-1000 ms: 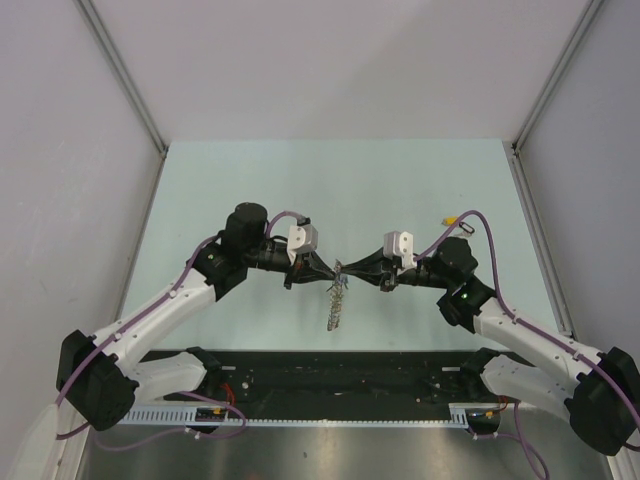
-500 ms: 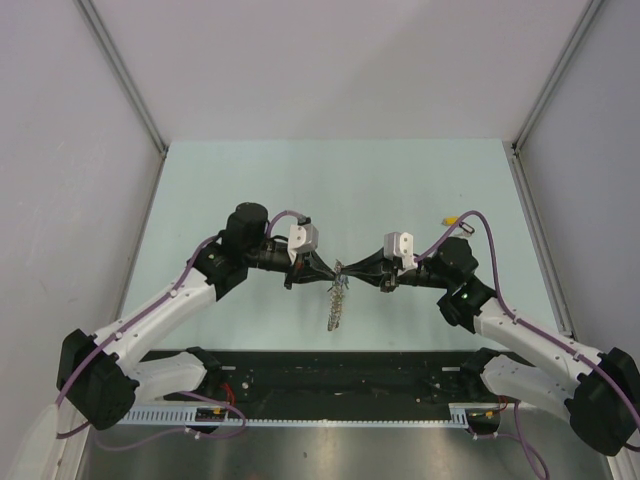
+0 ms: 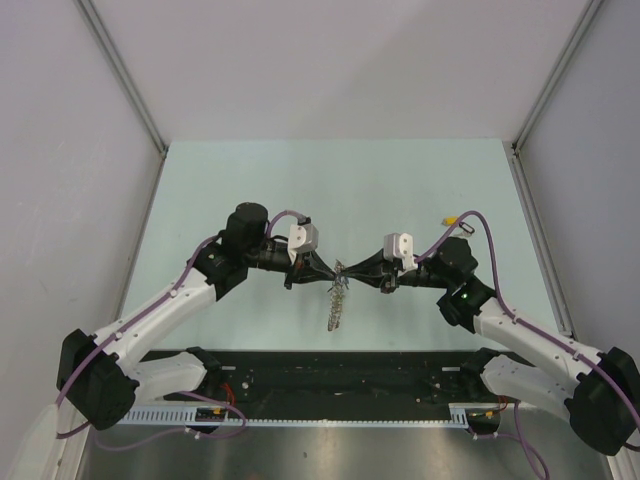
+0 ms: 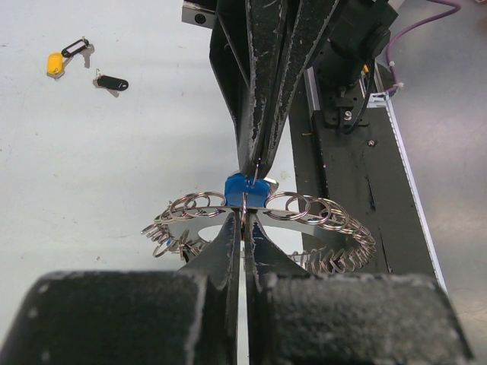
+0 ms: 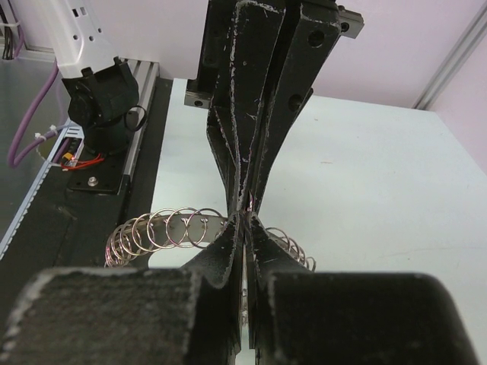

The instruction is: Put the keys on the keyring

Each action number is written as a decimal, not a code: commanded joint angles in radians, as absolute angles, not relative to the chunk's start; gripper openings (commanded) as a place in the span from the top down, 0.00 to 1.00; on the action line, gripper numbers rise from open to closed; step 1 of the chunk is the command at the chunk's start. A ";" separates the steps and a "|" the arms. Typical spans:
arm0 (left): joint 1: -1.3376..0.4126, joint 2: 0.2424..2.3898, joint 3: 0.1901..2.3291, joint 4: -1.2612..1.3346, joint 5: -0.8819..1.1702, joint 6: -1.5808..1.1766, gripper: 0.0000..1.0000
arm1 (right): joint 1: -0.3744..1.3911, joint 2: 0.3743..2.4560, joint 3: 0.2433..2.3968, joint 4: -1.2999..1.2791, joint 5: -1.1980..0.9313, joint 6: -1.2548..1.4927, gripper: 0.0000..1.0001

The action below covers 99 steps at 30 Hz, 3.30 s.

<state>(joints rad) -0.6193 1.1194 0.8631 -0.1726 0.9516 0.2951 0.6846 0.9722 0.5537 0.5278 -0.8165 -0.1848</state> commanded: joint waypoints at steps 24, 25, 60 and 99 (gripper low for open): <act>-0.615 1.120 0.887 -0.120 1.005 0.285 1.00 | 0.696 0.924 0.568 0.512 -0.784 -0.202 1.00; -0.615 1.121 0.887 -0.120 1.006 0.284 1.00 | 0.696 0.923 0.568 0.514 -0.784 -0.201 1.00; -0.615 1.129 0.891 -0.123 1.017 0.287 0.99 | 0.707 0.930 0.568 0.506 -0.744 -0.212 1.00; -0.617 1.109 0.877 -0.101 1.014 0.276 1.00 | 0.742 1.017 0.586 0.515 -0.744 -0.219 1.00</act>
<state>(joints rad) -0.6132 1.1347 0.8619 -0.1848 0.9695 0.2878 0.7227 1.0035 0.5549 0.5072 -0.7483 -0.2024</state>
